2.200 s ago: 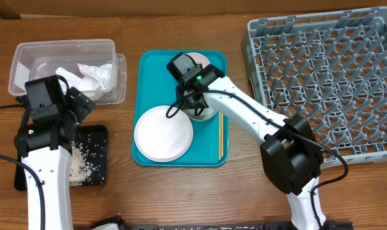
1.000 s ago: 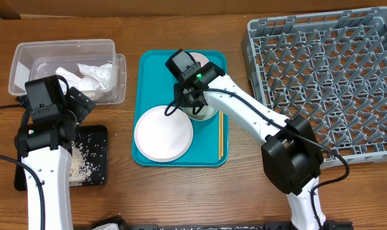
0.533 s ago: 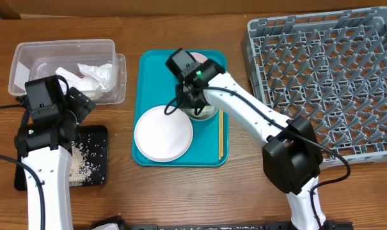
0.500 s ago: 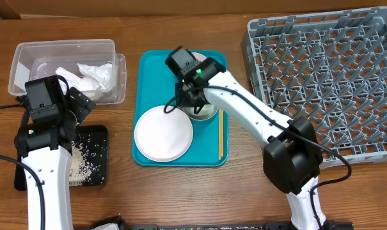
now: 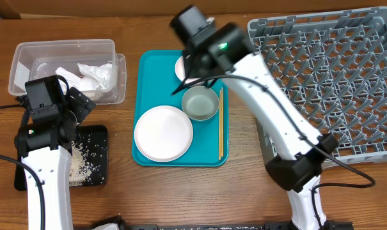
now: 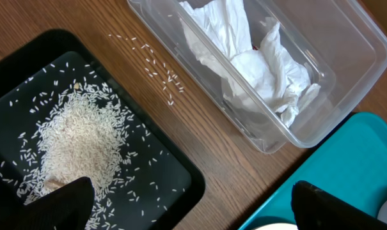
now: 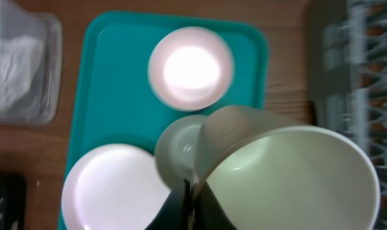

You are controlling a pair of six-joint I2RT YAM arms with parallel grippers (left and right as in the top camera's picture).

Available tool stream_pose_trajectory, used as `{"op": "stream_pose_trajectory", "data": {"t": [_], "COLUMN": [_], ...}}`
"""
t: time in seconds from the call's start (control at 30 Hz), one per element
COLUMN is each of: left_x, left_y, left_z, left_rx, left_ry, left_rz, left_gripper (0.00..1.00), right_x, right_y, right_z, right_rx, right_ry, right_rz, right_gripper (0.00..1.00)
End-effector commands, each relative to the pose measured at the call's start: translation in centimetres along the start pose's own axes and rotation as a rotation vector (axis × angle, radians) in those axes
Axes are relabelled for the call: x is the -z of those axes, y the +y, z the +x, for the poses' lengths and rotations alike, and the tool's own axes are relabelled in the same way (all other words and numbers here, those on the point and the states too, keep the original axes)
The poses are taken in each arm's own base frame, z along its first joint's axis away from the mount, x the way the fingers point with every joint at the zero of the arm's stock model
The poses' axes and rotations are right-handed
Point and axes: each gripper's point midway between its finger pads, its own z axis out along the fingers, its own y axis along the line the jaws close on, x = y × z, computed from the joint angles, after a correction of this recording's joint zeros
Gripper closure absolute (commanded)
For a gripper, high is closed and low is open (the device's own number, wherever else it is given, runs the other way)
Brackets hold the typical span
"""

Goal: Sort waste into correct bins and load items into the dishwasher
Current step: 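Lift the cup and carry it right over the dish rack, then lower the cup upside down onto the rack pegs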

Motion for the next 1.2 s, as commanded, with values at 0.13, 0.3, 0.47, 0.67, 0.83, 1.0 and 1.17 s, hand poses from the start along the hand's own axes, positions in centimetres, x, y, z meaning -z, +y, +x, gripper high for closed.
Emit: {"op": "stream_pose_trajectory", "data": {"t": [0.13,0.3,0.47,0.67,0.83,1.0,1.17], "left_x": [0.6,0.6,0.6,0.6,0.6,0.6,0.6], "left_y": [-0.3,-0.3,-0.3,-0.3,-0.3,-0.3,-0.3], "left_z": [-0.6,-0.6,-0.6,-0.6,-0.6,-0.6,-0.6], "left_rx": [-0.011,-0.011,-0.011,-0.011,-0.011,-0.011,-0.011], "left_ry": [-0.019,-0.019,-0.02,-0.02,-0.019,-0.02,-0.02], "left_rz": [0.016,0.016,0.016,0.016,0.016,0.016,0.016], "left_gripper": [0.0,0.0,0.0,0.0,0.0,0.0,0.0], "right_x": [2.2,1.9,2.7,1.3,-1.2,-5.2,-8.7], "right_y": [-11.7,-17.5,-21.1,-24.6,-24.5,-25.1,-25.7], "right_z": [-5.4,-7.0,-8.4,-8.8,-8.7,-7.9,-7.1], "right_rx": [-0.173,-0.28,-0.34,-0.419,-0.429,-0.512,-0.614], "right_ry": [-0.049,-0.005,-0.037,-0.066,-0.082,-0.063,-0.04], "right_rz": [-0.001,-0.256,-0.564,-0.774,-0.946,-0.998,-1.008], "right_gripper": [0.96,0.96,0.96,0.96,0.96,0.96,0.96]}}
